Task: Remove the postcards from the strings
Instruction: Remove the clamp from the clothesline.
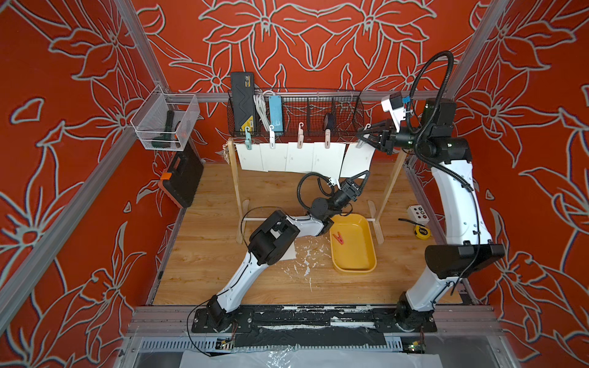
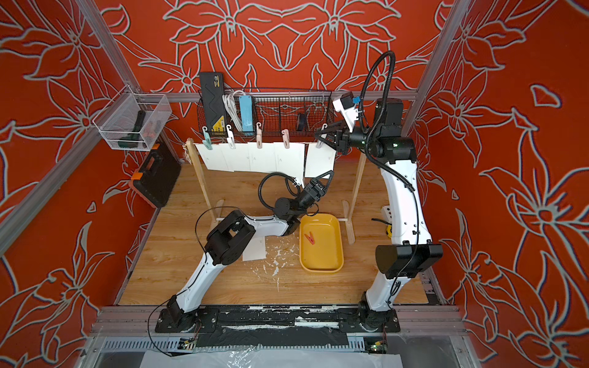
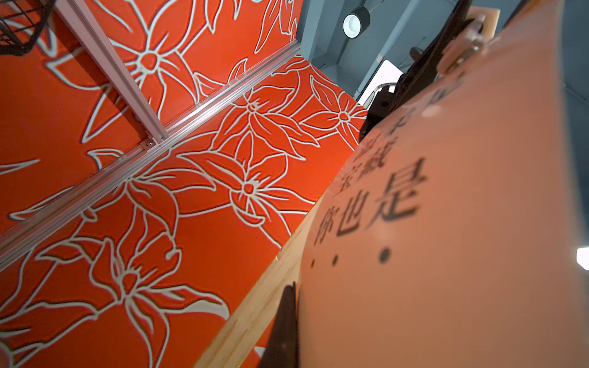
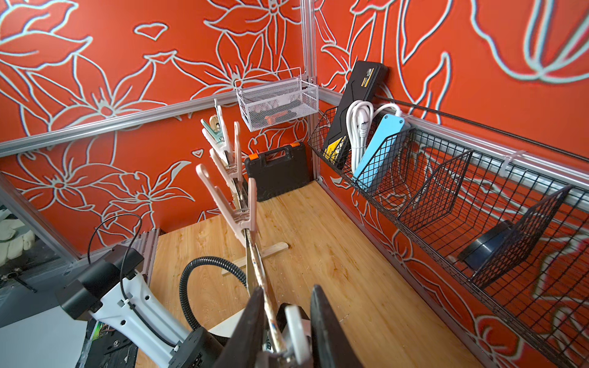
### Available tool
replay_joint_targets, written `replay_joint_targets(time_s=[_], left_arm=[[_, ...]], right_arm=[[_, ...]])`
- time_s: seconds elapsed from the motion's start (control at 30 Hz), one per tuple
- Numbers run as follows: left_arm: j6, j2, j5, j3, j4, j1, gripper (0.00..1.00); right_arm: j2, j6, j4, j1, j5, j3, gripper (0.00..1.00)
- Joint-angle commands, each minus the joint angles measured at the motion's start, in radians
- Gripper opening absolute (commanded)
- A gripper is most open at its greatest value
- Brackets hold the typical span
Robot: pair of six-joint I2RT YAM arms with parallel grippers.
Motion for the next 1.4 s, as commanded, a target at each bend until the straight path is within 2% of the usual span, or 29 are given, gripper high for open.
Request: replay_joint_targets(time_s=[0.0,0.7,1.37], left_arm=[[-0.018,0.016,0.021,-0.012,0.229,-0.002,0.0],[-0.025,0.004,0.068,-0.107,0.229,-0.038,0.0],[-0.044,-0.078,0.064,-0.357,0.228,-0.059,0.0]], right_arm=[[-0.01,0.014,0.022,0.006,0.006,0.028,0.2],[-0.058,0.071,0.108,-0.002,0.085,0.019,0.21],[-0.198,0.098,0.175,-0.008,0.125,-0.134,0.21]])
